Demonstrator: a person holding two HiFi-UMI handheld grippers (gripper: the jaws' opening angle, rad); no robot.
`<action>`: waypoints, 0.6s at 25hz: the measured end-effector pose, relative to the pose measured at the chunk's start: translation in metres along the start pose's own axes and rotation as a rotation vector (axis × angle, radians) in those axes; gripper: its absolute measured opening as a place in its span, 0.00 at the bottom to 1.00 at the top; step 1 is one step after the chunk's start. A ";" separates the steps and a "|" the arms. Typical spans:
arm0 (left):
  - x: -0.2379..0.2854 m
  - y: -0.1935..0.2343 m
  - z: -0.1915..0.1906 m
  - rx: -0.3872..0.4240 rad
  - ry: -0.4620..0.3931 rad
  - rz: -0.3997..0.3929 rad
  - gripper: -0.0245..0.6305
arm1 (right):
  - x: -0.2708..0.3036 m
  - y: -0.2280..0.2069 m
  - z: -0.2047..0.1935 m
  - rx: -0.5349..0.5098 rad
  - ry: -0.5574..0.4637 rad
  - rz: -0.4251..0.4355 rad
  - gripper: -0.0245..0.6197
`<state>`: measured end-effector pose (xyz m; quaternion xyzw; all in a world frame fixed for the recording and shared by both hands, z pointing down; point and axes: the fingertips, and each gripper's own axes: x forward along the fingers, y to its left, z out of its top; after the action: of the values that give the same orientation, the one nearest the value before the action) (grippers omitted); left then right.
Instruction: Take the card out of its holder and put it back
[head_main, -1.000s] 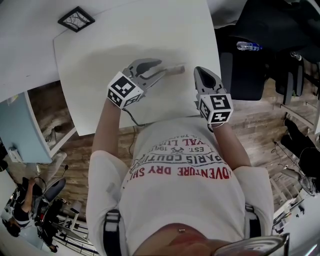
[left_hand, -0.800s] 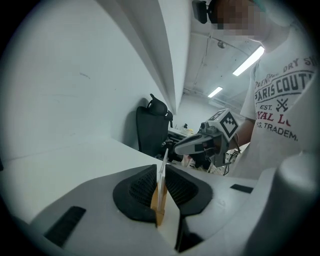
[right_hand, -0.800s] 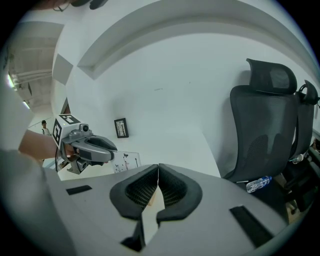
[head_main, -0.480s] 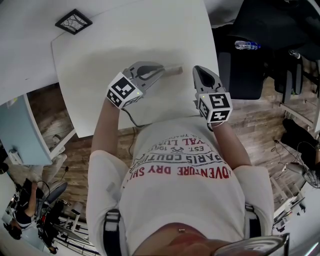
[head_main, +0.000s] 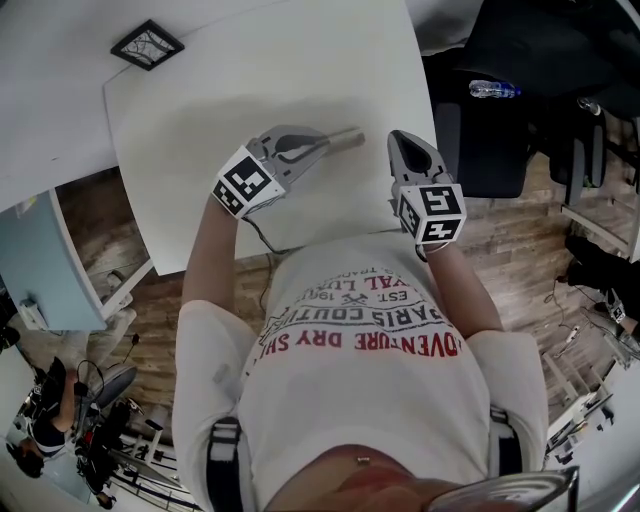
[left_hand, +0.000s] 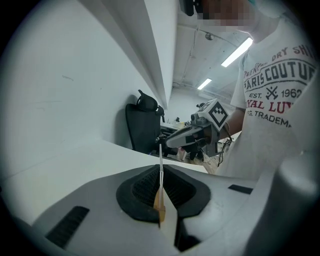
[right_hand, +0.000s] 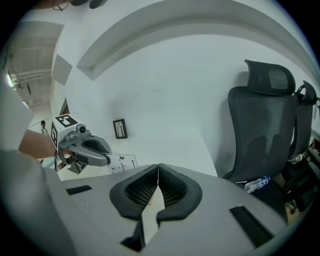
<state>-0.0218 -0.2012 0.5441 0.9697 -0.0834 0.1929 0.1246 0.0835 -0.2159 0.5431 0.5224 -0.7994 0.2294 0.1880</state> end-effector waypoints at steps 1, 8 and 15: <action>0.000 -0.001 0.000 0.006 0.002 -0.004 0.10 | 0.000 0.000 0.000 0.000 0.000 0.000 0.08; -0.002 -0.003 0.001 0.043 0.014 -0.042 0.10 | -0.002 0.001 0.001 0.001 -0.002 -0.004 0.08; -0.002 -0.003 0.012 0.072 0.015 -0.069 0.10 | -0.005 -0.001 0.001 0.002 -0.001 -0.008 0.08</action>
<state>-0.0191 -0.2010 0.5318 0.9744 -0.0420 0.1986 0.0969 0.0866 -0.2131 0.5398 0.5258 -0.7973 0.2291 0.1881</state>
